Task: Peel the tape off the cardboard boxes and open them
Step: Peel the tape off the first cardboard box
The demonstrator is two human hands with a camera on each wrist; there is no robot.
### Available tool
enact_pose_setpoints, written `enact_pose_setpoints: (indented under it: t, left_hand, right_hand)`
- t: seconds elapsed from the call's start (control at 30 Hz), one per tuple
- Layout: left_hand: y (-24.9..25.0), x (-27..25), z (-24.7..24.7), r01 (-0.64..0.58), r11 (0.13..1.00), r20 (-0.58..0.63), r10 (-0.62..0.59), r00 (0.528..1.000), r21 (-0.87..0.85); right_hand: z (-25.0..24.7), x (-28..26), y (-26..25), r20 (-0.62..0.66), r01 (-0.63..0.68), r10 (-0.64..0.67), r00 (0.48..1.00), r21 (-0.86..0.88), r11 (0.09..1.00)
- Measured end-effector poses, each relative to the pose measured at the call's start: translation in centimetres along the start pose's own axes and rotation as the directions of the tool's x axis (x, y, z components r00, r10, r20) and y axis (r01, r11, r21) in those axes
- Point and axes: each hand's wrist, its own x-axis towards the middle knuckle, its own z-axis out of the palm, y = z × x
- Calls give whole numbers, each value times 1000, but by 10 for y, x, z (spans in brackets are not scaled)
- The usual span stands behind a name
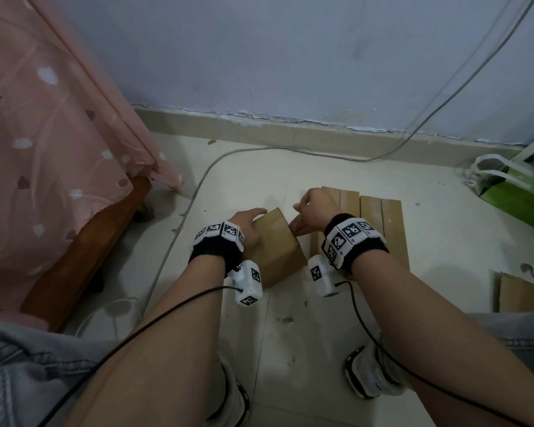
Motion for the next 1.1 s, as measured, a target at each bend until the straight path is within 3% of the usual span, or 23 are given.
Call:
enact_pose_setpoints:
  t: [0.1,0.2,0.33,0.43,0.53,0.7,0.9,1.03,1.1]
  left_hand:
    - [20,-6,2,-70,988,81,59,995,138]
    - [26,-7,22,-71,980,-1,73,997,183]
    - [16,-3,29,-118,990,-120,126,985,71]
    - [6,-4,24,-163,987,-148,159,976,-14]
    - [-15,-7,22,-175,982,-174,161,971,-72]
    - [-47,-13,34,-131,991,-99,126,987,-42]
    - [-45,-11,40,-110,991,-99,102,990,-76]
    - [-44,-6,35,-129,989,-66,125,990,-73]
    - [-44,-5,34,-130,989,-61,126,990,-71]
  right_hand:
    - [0,-3,-2,10,-30,29,1000,123,992]
    - [2,-1,-3,-6,-15,16,1000,146,989]
    - [3,1,0,-36,-8,15,999,190,982]
    - [6,3,8,-34,-63,81,996,368,928]
    - [-4,10,16,-156,-84,181,971,487,869]
    - [-23,11,23,-152,-33,100,983,392,919]
    - [-2,17,20,-178,2,70,982,375,927]
    - [5,9,13,-72,100,-93,993,107,989]
    - [7,7,4,-66,146,-140,988,98,984]
